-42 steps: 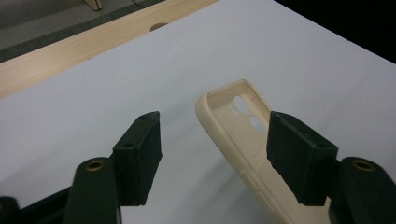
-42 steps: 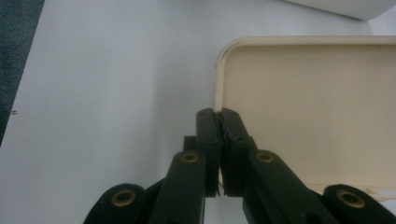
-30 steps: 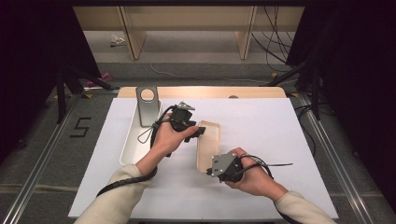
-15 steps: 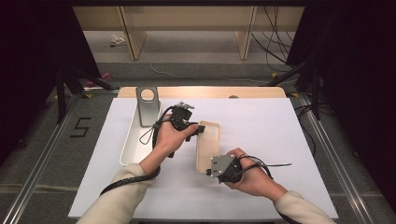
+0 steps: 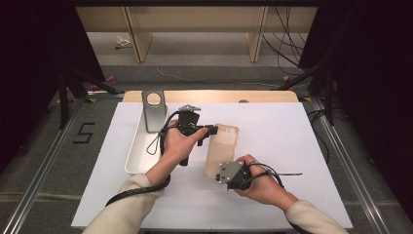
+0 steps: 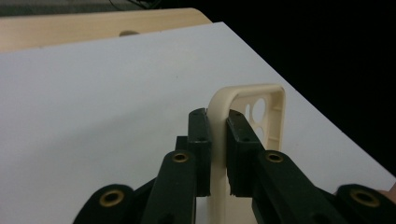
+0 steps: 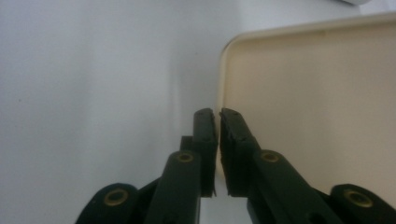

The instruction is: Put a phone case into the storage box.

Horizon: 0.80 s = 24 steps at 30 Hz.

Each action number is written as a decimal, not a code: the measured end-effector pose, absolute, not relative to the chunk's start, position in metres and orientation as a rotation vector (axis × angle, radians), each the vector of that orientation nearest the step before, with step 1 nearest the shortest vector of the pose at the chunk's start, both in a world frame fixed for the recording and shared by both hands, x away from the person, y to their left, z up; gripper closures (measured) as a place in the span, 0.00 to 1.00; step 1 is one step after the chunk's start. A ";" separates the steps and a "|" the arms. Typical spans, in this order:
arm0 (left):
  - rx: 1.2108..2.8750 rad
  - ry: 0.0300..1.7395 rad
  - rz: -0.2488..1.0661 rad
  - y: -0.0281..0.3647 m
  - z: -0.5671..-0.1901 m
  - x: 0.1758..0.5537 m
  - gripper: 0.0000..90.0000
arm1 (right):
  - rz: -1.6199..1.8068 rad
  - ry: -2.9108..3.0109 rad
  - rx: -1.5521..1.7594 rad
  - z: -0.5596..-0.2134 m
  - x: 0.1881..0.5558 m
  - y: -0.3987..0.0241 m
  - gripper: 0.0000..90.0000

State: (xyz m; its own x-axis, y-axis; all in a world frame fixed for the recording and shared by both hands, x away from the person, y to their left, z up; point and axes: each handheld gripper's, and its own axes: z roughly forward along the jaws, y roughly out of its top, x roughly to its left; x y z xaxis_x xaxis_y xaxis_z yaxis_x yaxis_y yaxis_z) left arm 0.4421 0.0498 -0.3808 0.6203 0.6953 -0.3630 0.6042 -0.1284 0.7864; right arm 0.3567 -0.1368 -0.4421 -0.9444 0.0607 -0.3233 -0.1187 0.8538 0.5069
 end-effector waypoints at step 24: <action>1.692 0.803 0.426 0.104 -0.367 0.410 0.90 | 1.096 2.650 0.502 -0.437 0.375 -0.177 0.33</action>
